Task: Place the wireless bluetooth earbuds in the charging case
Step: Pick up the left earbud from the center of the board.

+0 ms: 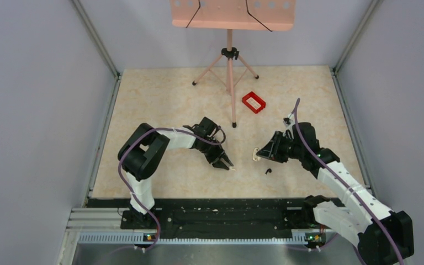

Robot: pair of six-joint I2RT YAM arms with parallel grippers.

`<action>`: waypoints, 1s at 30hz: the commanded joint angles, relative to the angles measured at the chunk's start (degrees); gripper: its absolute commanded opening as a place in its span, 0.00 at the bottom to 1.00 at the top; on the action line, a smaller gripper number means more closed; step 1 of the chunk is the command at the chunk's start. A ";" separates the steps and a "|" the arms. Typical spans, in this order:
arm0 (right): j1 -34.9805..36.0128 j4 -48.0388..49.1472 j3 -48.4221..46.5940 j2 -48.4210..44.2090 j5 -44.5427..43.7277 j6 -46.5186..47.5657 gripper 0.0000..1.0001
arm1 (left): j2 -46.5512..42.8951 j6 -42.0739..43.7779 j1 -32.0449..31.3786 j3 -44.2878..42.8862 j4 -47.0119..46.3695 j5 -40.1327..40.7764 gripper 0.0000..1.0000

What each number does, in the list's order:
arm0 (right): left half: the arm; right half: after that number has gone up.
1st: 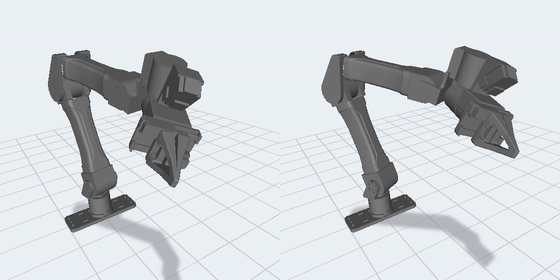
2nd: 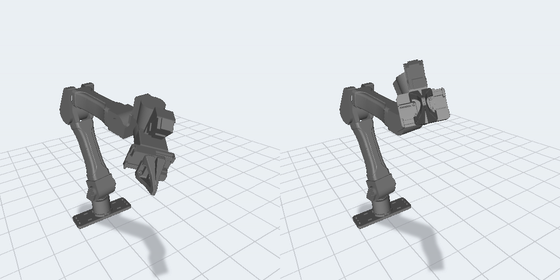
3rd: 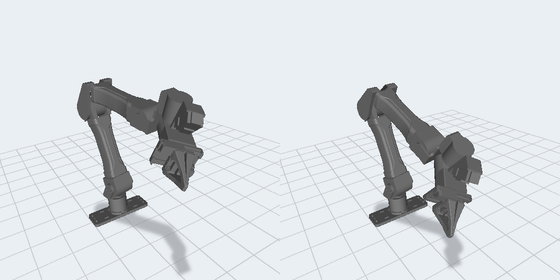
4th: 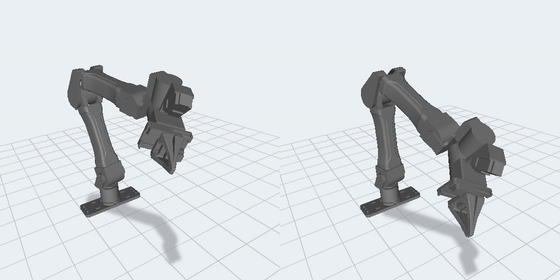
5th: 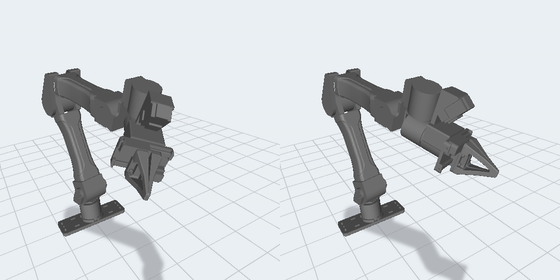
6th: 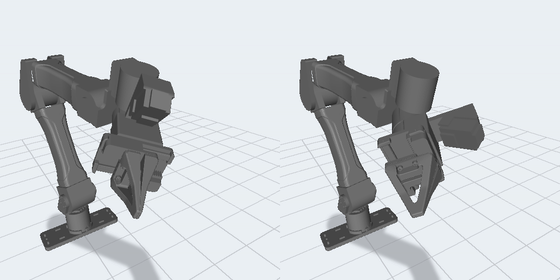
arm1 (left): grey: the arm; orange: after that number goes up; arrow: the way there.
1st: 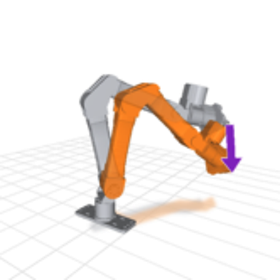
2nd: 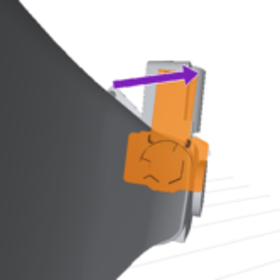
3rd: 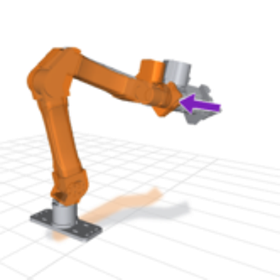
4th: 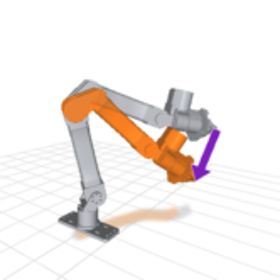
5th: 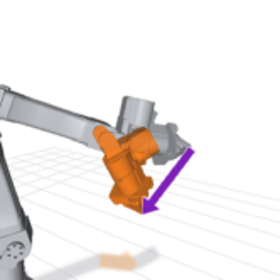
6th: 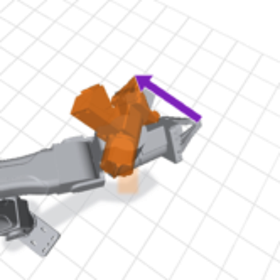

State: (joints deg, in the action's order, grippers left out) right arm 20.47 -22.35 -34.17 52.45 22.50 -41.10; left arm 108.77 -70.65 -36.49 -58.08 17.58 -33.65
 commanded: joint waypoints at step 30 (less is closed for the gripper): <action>-0.23 0.90 -0.50 -1.72 0.09 0.57 0.00 | 4.50 -1.41 -0.16 0.34 0.27 8.57 0.19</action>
State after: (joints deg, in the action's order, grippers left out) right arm 20.47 -22.37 -34.17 51.86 22.52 -41.06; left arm 109.75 -72.36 -36.53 -58.52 17.26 -34.09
